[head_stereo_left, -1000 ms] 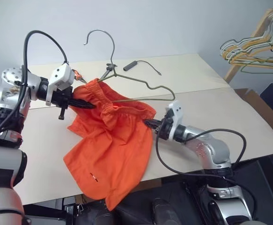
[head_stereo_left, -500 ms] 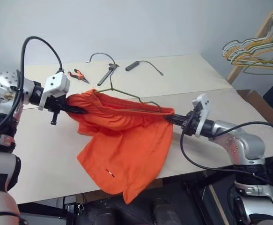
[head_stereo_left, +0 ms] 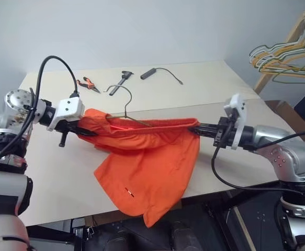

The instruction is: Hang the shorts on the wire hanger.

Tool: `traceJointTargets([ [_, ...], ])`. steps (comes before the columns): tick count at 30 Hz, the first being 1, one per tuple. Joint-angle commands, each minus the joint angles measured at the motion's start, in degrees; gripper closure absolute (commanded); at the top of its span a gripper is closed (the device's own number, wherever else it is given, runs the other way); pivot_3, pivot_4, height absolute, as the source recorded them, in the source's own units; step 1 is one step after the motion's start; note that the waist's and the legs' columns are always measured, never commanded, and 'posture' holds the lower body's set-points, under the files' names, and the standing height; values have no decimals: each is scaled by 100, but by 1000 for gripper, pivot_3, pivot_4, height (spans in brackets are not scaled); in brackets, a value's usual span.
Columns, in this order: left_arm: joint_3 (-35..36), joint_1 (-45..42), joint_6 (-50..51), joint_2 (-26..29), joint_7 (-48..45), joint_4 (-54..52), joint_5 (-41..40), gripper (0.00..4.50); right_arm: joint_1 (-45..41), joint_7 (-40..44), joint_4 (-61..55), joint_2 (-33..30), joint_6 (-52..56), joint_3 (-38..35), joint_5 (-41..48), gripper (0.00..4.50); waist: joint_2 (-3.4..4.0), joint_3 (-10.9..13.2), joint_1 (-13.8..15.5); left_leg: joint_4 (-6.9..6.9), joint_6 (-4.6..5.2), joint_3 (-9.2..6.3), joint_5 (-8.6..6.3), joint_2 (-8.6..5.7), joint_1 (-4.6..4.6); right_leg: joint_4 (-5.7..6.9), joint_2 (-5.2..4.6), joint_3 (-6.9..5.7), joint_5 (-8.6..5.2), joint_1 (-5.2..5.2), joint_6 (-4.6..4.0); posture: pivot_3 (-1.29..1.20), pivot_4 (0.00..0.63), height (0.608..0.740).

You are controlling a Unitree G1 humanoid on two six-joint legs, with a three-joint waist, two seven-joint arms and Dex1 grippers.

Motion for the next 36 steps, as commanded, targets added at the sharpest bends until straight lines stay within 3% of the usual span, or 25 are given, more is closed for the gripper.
traceJointTargets([
  [1, 208, -139, 21, -189, 154, 54, 190, 4500, -235, -165, -562, 2, 308, 345, -6, 4233, 0, 0, -3, 0, 0, 0, 0, 0, -1, 1, 0, -1, 0, 0, 0, -142, 57, 740],
  [6, 361, -225, 110, -420, 281, 76, 287, 4500, -290, -408, -818, 4, 525, 593, -69, 2704, -1, 0, 2, 13, 6, 0, -4, 0, -17, -2, -2, -8, 0, -1, 0, -147, 56, 740],
  [13, 548, -249, 157, -540, 427, 47, 395, 4500, -162, -369, -900, -454, 384, 777, -482, 241, -1, 0, -12, 15, 7, 0, -5, 0, -16, 0, -2, -10, 0, -1, 0, -152, 52, 740],
  [14, 574, -247, 162, -552, 420, 22, 405, 4500, -200, -336, -809, -545, 320, 696, -530, 63, -1, 0, -13, 15, 7, 0, -4, 0, -16, 1, -2, -9, 0, -1, 0, -148, 53, 740],
  [19, 650, -222, 183, -554, 275, -84, 416, 4500, -714, -10, -276, -921, 85, 107, -453, 63, -1, 0, -12, 16, 7, 3, -5, 0, -16, 0, -3, -8, 0, -1, 0, -143, 52, 740],
  [22, 636, -244, 163, -536, 204, -60, 475, 4500, -1197, 118, -102, -789, 165, 54, -261, 63, -1, 0, -25, 15, 7, 3, -5, 0, -14, 0, -2, -8, 0, -4, 0, -147, 50, 740],
  [27, 517, -308, -66, -481, 153, -21, 750, 4500, -1882, 89, 48, 13, 195, 628, -354, 63, 0, -3, -83, 12, 6, 3, -4, 4, -9, 2, 1, -5, 0, -4, -1, -147, 44, 740],
  [36, 532, -426, -194, -550, 134, 36, 1000, 4500, -2438, -569, 1045, 1541, 74, 1785, -1304, 63, 2, -4, -150, 21, 1, 5, -1, 1, -22, 9, -4, -15, 1, -4, -1, -143, 44, 740],
])
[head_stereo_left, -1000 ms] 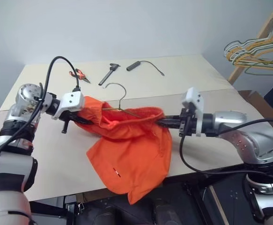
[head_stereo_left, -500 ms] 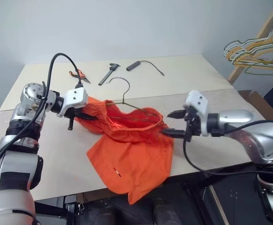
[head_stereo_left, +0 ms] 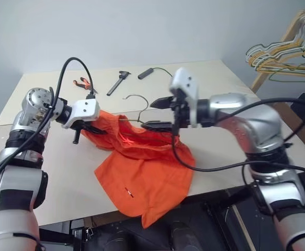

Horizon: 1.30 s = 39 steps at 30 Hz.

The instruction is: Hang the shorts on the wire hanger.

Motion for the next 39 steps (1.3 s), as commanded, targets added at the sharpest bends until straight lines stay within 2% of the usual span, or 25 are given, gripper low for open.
traceJointTargets([
  [1, 107, -206, -38, 33, -57, -40, -21, 4500, -132, -286, 336, 310, -223, 170, -401, 435, 0, 0, -13, 1, 0, 0, 0, 0, 0, 0, -1, 0, 0, 0, 0, -143, 44, 740],
  [2, 112, -204, -35, 32, -68, -41, -23, 4500, -126, -320, 396, 395, -252, 185, -457, 593, 0, 0, -19, 1, -2, 0, 1, 0, 0, -1, -1, 0, 0, 0, 0, -143, 44, 740],
  [7, 146, -214, 0, 29, -117, -49, -50, 4500, -105, -278, 548, 641, -434, 132, -539, 2246, 0, 0, -64, -1, -3, -7, 2, 0, 0, 0, -1, 0, 0, -1, 0, -141, 48, 740],
  [13, 299, -209, 111, -16, -157, -64, -235, 4500, 77, -33, 556, 683, -917, 58, -572, 4436, 0, 0, -83, -2, 0, -17, 0, 0, 1, 1, 0, 1, 0, -1, 1, -137, 49, 740],
  [18, 458, -150, 446, -9, -289, -217, -670, 4500, 253, 278, 652, 628, -1377, -26, -569, 4475, 0, 0, -81, 0, 1, -21, 0, 0, 1, 1, 0, 2, 0, -1, 1, -128, 51, 740],
  [21, 533, -195, 802, 48, -289, -287, -927, 3724, 269, 573, 709, 567, -1517, -72, -492, 4500, 0, 0, -81, -2, 0, -21, 0, 0, 4, 2, 0, 3, 0, -1, 1, -124, 53, 740],
  [25, 451, -155, 1035, 407, -289, -439, -1332, 2489, 295, 829, 734, 486, -1635, -132, -500, 4500, 0, 0, -81, -4, 1, -23, -1, 0, 4, 1, 0, 5, 0, -1, 1, -114, 58, 740],
  [33, 522, -169, 722, 648, -257, 242, -944, 76, 370, 1037, 688, 310, -1729, -213, -516, 4500, 0, 0, -53, -6, 0, -20, 0, 0, 9, 3, 0, 6, 0, 0, 1, -115, 55, 740],
  [39, 483, -129, 165, 598, 170, 695, -503, 31, 415, 1101, 570, 187, -1688, -287, -489, 4500, 0, 0, -28, -6, -1, -12, 1, 0, 7, 1, 0, 4, 0, 0, 1, -128, 49, 740],
])
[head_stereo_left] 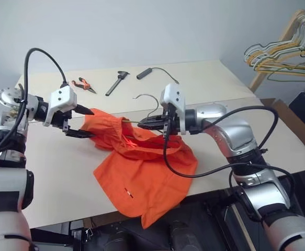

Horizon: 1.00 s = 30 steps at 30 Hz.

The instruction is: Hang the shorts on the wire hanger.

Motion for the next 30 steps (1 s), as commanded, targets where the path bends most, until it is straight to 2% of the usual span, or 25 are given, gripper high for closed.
traceJointTargets([
  [1, 73, -132, -263, 41, 68, 157, 208, 31, 9, 68, -294, -114, -122, -281, 80, 4500, 0, 0, -1, 0, 0, 1, 0, 0, 0, 0, 0, 0, 0, 0, 0, -128, 49, 740],
  [3, 42, -146, -358, 44, 7, 241, 316, 31, 20, 79, -322, -135, -110, -297, 84, 4500, 0, 0, -6, 0, 0, 4, 0, 0, 0, 0, 0, -1, 0, 0, 0, -133, 44, 740],
  [6, 45, -191, -490, -6, 267, 386, 525, 614, 21, 50, -326, -148, -93, -318, 75, 4500, 0, 0, -14, -1, -1, 8, 1, 0, 0, 1, 0, -1, 0, 0, 0, -133, 40, 740],
  [16, 262, -304, -495, -82, 370, 490, 536, 3932, 7, 67, -319, -155, -60, -359, 114, 4500, 0, -1, -23, 1, -2, 10, 1, 0, -1, 1, 0, -3, 0, 0, 0, -126, 32, 740],
  [18, 307, -312, -468, -86, 343, 479, 501, 4483, 11, 66, -323, -147, -45, -366, 125, 4500, 0, -1, -23, 1, -2, 10, 1, 0, -1, 1, 0, -3, 0, 0, 0, -124, 33, 740],
  [30, 555, -445, -285, 44, 49, 381, 376, 4483, 241, 123, -399, -288, -203, -205, -110, 4500, -1, -1, -12, 1, -2, 8, 1, 0, -1, 1, 0, -2, 0, 0, 0, -115, 44, 740],
])
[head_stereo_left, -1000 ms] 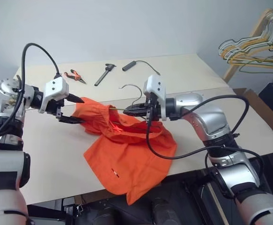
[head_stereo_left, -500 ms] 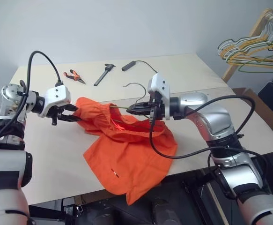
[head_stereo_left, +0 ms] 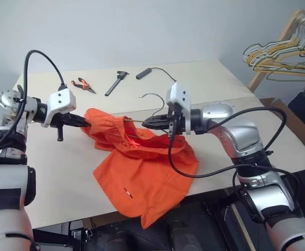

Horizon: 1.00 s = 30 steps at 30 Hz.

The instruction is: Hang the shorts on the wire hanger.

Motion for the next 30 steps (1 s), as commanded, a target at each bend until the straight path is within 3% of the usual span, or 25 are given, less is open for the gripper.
traceJointTargets([
  [1, 239, -311, 97, 173, -22, -115, -145, 4483, 46, -48, -211, -82, -236, -44, -165, 4500, 0, 0, 0, 0, 0, 0, 0, 0, 0, 0, 0, 0, 0, 0, 0, -115, 44, 740],
  [21, 344, -260, 174, 339, 142, -80, -69, 4483, 300, 146, -264, -538, -717, -94, -626, 4500, 0, 0, 4, -1, 2, -2, -1, 0, 1, -1, 0, 1, 0, 0, 0, -113, 51, 740],
  [30, 304, -5, 219, 174, -12, -327, -130, 4483, -111, 39, -314, -374, -136, -232, -414, 4500, 0, 0, 1, 0, 1, -1, -1, 1, 1, 1, 0, 1, 0, 0, 0, -126, 51, 740],
])
